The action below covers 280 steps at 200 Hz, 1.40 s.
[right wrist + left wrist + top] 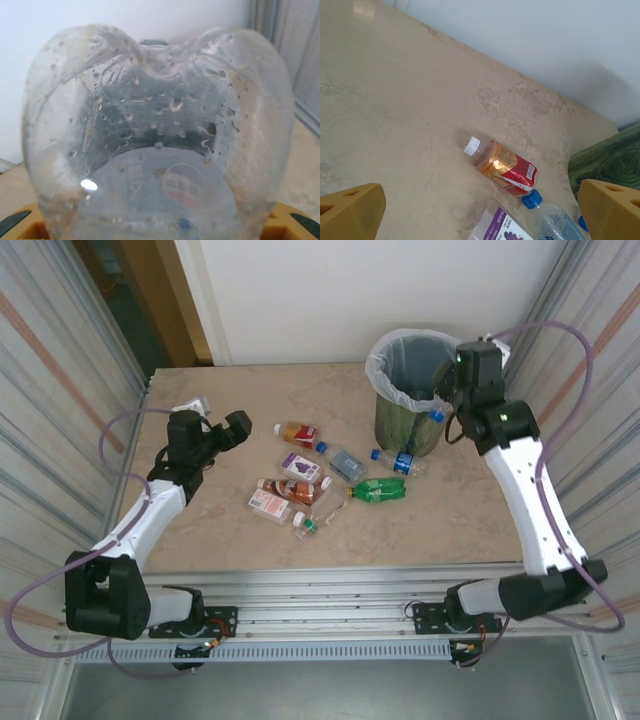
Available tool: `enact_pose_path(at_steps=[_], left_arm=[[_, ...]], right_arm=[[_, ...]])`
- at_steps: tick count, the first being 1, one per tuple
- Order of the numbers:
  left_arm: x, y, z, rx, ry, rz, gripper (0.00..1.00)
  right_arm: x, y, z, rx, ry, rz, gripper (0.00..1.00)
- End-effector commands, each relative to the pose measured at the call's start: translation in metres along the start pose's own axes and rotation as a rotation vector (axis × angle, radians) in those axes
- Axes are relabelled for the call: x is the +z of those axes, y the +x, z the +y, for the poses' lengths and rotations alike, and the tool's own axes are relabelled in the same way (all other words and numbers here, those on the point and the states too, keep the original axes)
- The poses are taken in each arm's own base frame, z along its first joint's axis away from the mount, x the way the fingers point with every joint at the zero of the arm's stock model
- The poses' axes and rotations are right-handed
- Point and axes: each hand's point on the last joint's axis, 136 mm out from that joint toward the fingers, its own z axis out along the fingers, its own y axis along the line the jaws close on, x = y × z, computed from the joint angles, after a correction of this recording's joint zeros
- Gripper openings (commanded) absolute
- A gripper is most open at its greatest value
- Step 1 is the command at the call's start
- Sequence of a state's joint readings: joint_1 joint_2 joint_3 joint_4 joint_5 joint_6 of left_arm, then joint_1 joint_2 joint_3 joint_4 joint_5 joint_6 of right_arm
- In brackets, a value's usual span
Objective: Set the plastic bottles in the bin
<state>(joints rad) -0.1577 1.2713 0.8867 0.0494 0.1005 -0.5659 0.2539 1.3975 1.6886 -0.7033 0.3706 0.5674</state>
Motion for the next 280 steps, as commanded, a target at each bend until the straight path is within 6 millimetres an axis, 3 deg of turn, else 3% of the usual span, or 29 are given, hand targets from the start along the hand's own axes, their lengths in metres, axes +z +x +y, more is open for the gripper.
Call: enact_pose_path(at_steps=[1,25,32,77,104,160,201,232,280], left_arm=[[-0.009,0.001,-0.007,0.001,0.038,0.007,0.99],[-0.011,0.001,-0.008,0.010,0.038,0.018,0.99],[-0.012,0.002,-0.010,0.010,0.044,0.023,0.99],[-0.013,0.009,-0.016,0.008,0.084,0.057,0.99],[-0.012,0.014,-0.016,-0.011,0.102,0.062,0.99],[-0.010,0.022,-0.010,-0.006,0.091,0.071,0.99],[-0.008,0.025,-0.008,-0.015,0.092,0.073,0.99],[-0.009,0.027,-0.007,-0.017,0.095,0.072,0.99],[-0.014,0.027,-0.002,-0.011,0.067,0.062,0.99]], right_arm=[[0.022,-0.015,0.028,-0.089,-0.092,-0.003,0.39],[0.057,-0.019,0.034,-0.122,-0.087,0.010,0.41],[0.060,-0.029,0.040,-0.122,-0.099,-0.009,0.41],[0.118,-0.018,0.037,-0.179,-0.063,0.046,0.45],[0.142,-0.014,0.042,-0.227,-0.063,0.072,0.47],[0.178,0.025,0.043,-0.252,-0.050,0.188,0.60],[0.173,0.028,0.045,-0.263,-0.049,0.200,0.80],[0.157,0.019,0.048,-0.270,-0.056,0.184,0.85],[0.109,0.019,0.067,-0.342,-0.075,0.160,0.88]])
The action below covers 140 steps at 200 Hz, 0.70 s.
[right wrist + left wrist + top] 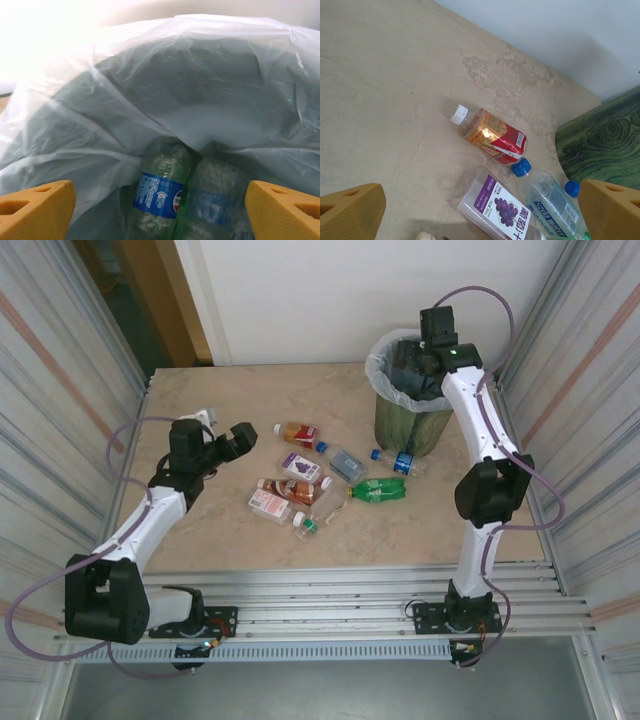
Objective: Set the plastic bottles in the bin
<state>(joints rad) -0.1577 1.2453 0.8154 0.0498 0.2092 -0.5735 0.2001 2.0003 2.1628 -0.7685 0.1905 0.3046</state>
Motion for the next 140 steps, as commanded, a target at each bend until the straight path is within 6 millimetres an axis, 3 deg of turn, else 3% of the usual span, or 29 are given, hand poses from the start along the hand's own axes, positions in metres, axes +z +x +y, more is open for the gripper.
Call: enact_pose_path(at_steps=[1,39,68,80,83,101,140], left_arm=[[-0.011,-0.004,-0.001,0.004,-0.001,-0.034,0.99],[-0.015,0.003,0.005,-0.005,-0.030,-0.011,0.99],[-0.022,0.017,0.017,-0.031,-0.075,0.019,0.99],[-0.025,0.024,0.022,-0.040,-0.090,0.026,0.99],[-0.026,0.026,0.024,-0.044,-0.096,0.030,0.99],[-0.030,0.036,0.030,-0.054,-0.108,0.042,0.99],[-0.032,0.050,0.034,-0.078,-0.101,0.068,0.99]], right_arm=[[-0.058,-0.015,0.016,-0.061,-0.019,-0.078,0.88],[-0.097,0.003,0.048,-0.137,-0.041,-0.098,0.94],[-0.118,0.033,0.064,-0.177,-0.022,-0.081,0.98],[-0.125,0.050,0.067,-0.176,-0.008,-0.074,1.00],[-0.122,0.064,0.066,-0.180,0.001,-0.051,1.00],[-0.124,0.096,0.067,-0.149,-0.023,-0.008,0.99],[-0.117,0.167,0.039,-0.099,0.022,0.144,0.98]])
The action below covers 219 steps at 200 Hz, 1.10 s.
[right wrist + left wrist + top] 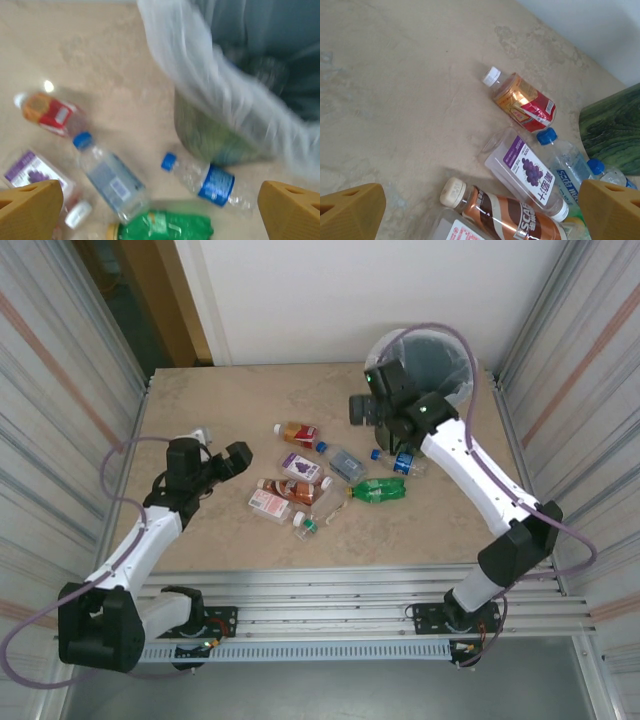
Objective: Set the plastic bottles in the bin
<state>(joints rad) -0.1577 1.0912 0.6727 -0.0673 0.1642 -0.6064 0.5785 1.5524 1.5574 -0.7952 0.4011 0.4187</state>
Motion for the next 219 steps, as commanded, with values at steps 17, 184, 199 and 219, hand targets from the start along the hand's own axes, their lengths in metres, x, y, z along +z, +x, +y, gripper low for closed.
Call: enact_pose_path(at_steps=[17,184,199,219], left_arm=[[-0.001,0.010,0.006,-0.038,-0.006,0.017,0.99],[0.006,0.001,0.007,-0.045,-0.033,0.013,0.99],[0.006,-0.001,0.006,-0.041,-0.035,0.013,0.99],[0.007,-0.002,0.006,-0.033,-0.039,0.012,0.99]], right_arm=[[0.005,0.058,-0.014,0.088,-0.004,0.094,0.98],[0.104,0.136,0.024,-0.079,-0.201,0.312,0.98],[0.112,0.140,0.020,-0.077,-0.174,0.321,0.98],[0.120,0.144,0.013,-0.062,-0.145,0.331,0.98]])
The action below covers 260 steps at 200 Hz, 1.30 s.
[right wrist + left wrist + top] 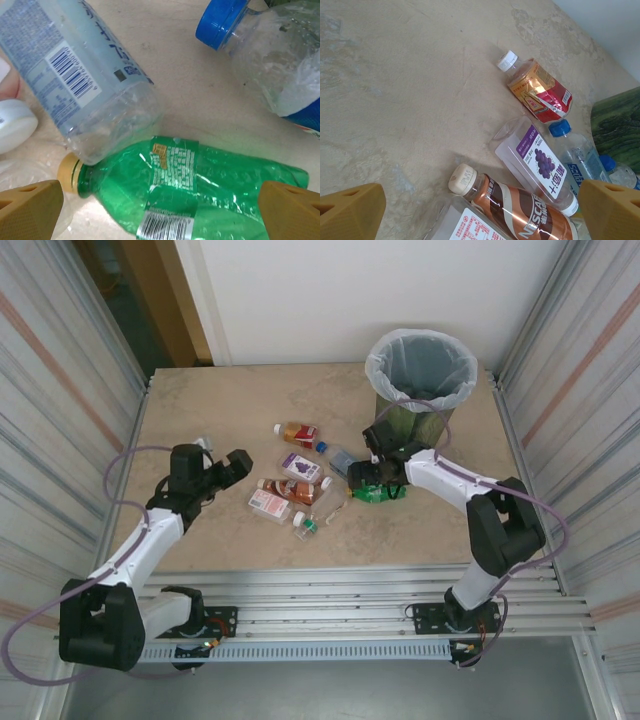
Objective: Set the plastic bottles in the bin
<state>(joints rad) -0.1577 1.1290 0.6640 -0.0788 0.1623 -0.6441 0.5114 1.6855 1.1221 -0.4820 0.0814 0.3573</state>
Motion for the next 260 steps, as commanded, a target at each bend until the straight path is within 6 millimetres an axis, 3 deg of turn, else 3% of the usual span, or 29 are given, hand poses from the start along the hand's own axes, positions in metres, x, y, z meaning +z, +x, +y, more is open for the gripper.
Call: enact_pose_path(at_steps=[1,46,86,134,196,260], left_arm=[[-0.003,-0.015,-0.006,0.013,-0.004,-0.035,0.99],[-0.003,-0.015,-0.002,0.023,-0.020,-0.039,0.99],[-0.003,-0.017,-0.003,0.029,-0.022,-0.042,0.99],[-0.003,-0.017,-0.003,0.034,-0.025,-0.035,0.99],[-0.006,-0.014,-0.003,0.040,-0.024,-0.033,0.99],[-0.001,-0.017,-0.005,0.042,-0.018,-0.027,0.99]], right_arm=[[0.004,-0.010,-0.005,0.007,0.017,-0.019,0.98],[0.013,0.005,-0.021,0.093,0.019,0.013,0.99],[0.005,0.022,-0.028,0.146,0.041,0.047,1.00],[-0.008,0.043,-0.020,0.179,0.010,0.077,1.00],[-0.013,0.087,-0.010,0.175,0.032,0.175,0.99],[-0.014,0.099,-0.008,0.180,0.022,0.189,1.00]])
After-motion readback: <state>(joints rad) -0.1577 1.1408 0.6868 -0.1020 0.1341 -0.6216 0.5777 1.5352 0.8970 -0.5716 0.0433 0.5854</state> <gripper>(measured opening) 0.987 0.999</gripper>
